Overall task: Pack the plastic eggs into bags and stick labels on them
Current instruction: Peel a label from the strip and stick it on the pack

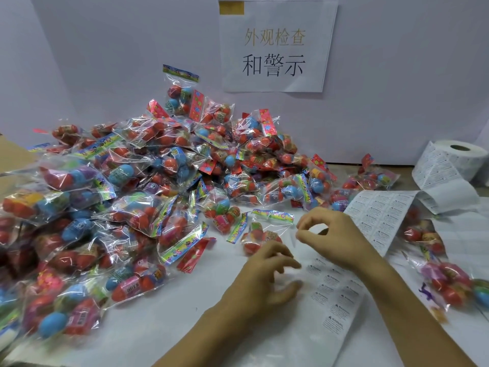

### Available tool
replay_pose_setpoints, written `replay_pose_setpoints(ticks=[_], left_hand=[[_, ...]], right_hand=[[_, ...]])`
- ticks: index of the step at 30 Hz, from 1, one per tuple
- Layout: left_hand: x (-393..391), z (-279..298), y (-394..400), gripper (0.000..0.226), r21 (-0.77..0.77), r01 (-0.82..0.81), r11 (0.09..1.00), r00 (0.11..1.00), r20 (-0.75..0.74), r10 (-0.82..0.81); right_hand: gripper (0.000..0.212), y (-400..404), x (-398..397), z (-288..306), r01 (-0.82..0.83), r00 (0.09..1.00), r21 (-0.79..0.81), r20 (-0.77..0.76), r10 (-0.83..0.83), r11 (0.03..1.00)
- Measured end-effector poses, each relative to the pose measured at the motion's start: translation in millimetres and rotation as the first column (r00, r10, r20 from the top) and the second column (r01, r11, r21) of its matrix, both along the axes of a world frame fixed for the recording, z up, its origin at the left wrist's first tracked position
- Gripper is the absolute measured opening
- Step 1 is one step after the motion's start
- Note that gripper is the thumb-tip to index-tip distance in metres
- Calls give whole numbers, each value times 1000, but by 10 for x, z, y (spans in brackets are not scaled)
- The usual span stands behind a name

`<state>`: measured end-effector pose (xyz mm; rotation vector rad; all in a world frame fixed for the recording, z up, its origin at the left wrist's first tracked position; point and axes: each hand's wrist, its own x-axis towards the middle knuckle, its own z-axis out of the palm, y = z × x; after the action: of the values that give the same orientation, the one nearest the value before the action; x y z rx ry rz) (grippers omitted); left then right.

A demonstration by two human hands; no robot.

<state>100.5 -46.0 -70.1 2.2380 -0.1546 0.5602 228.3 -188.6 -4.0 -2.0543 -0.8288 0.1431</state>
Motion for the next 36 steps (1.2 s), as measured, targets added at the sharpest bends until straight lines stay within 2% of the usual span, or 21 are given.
replay_pose_setpoints(ticks=[3, 5, 7, 9, 14, 19, 21, 24, 26, 28, 29, 31, 33, 34, 36], left_hand=[[39, 73, 95, 8, -368, -110, 924, 994, -61, 94], [46, 118, 147, 17, -550, -135, 824, 988, -141, 67], [47, 154, 153, 27, -662, -124, 739, 988, -151, 31], [48, 165, 147, 31, -729, -114, 675, 990, -142, 14], [58, 170, 166, 33, -805, -99, 584, 992, -126, -6], [43, 184, 190, 31, -826, -94, 556, 995, -92, 33], [35, 199, 193, 30, -825, -83, 559, 997, -70, 45], [36, 213, 190, 30, -824, -76, 562, 997, -61, 46], [33, 206, 197, 29, -812, -85, 577, 996, -63, 58], [15, 214, 187, 28, -753, -110, 648, 994, -68, 90], [4, 205, 180, 26, -676, -143, 723, 988, -58, 142], [5, 185, 170, 16, -429, -281, 859, 948, 17, 318], [31, 157, 193, 8, -220, -464, 858, 864, 104, 493], [47, 134, 223, 17, -159, -527, 835, 833, 96, 545], [58, 73, 317, 38, -37, -557, 830, 831, -23, 556]], right_hand=[[11, 91, -111, -54, -30, 993, 33, 118, 26, 999], [11, 138, -173, -87, -55, 982, 88, 183, 38, 995], [12, 166, -210, -115, -75, 972, 128, 229, 44, 989], [12, 189, -233, -141, -94, 965, 139, 254, 57, 986], [13, 225, -276, -184, -118, 963, 166, 259, 72, 979], [27, 235, -282, -167, -114, 980, 173, 183, 82, 978], [26, 233, -262, -146, -112, 993, 181, 52, 105, 977], [11, 240, -229, -143, -111, 980, 225, -135, 144, 968], [3, 235, -221, -142, -115, 965, 273, -196, 173, 955], [4, 230, -204, -153, -107, 966, 309, -191, 172, 945], [5, 235, -199, -159, -88, 971, 324, -181, 153, 942], [5, 256, -193, -182, 1, 966, 389, -240, 100, 921], [8, 285, -187, -194, 135, 928, 442, -369, 43, 887], [17, 296, -177, -208, 181, 914, 436, -406, 14, 882], [44, 306, -156, -250, 209, 899, 379, -438, -24, 901]])
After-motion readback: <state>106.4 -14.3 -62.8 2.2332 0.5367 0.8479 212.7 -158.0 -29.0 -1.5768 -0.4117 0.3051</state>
